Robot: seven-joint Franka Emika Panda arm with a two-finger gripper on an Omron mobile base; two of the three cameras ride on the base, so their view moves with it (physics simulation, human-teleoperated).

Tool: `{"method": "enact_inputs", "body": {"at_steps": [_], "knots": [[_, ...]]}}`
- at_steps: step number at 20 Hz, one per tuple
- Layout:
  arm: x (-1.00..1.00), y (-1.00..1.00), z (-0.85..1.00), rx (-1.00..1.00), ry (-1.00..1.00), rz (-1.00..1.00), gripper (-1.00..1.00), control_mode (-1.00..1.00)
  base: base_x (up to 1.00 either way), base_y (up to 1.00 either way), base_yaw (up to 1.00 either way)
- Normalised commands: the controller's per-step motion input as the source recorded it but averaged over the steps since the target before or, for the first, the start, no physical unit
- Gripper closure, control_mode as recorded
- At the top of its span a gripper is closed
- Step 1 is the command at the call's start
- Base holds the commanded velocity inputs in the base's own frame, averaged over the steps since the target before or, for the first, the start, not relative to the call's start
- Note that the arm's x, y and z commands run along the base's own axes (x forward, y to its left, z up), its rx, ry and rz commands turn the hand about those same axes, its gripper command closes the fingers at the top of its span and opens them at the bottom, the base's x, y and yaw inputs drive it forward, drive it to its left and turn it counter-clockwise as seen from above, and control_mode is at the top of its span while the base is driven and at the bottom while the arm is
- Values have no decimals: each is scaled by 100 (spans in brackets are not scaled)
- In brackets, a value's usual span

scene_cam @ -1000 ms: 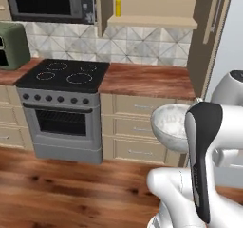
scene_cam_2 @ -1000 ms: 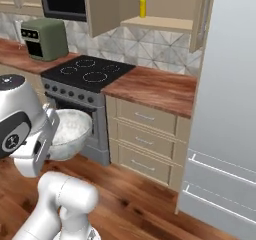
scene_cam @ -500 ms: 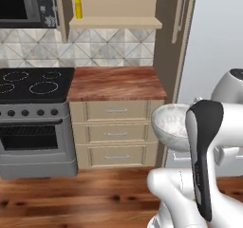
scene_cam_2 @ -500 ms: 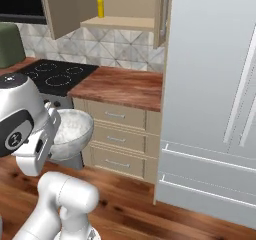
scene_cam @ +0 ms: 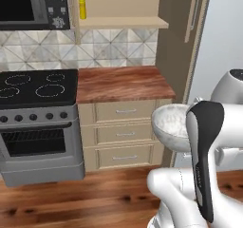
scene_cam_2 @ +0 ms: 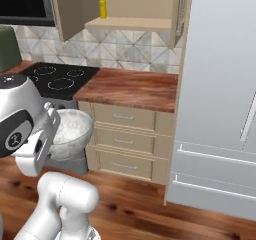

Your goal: Pick the mug and place it in the sink. Pick the bowl and place it in the open cabinet and then close the cabinet.

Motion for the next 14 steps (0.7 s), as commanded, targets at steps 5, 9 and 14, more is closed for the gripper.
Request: {"method": "enact_inputs", "body": {"at_steps": [5, 9, 14], "knots": [[0, 0, 0, 0, 0, 0, 100, 100, 0, 17, -15], [0, 0, 0, 0, 0, 0, 100, 100, 6, 0, -2], [0, 0, 0, 0, 0, 0, 100, 100, 38, 18, -13]]}}
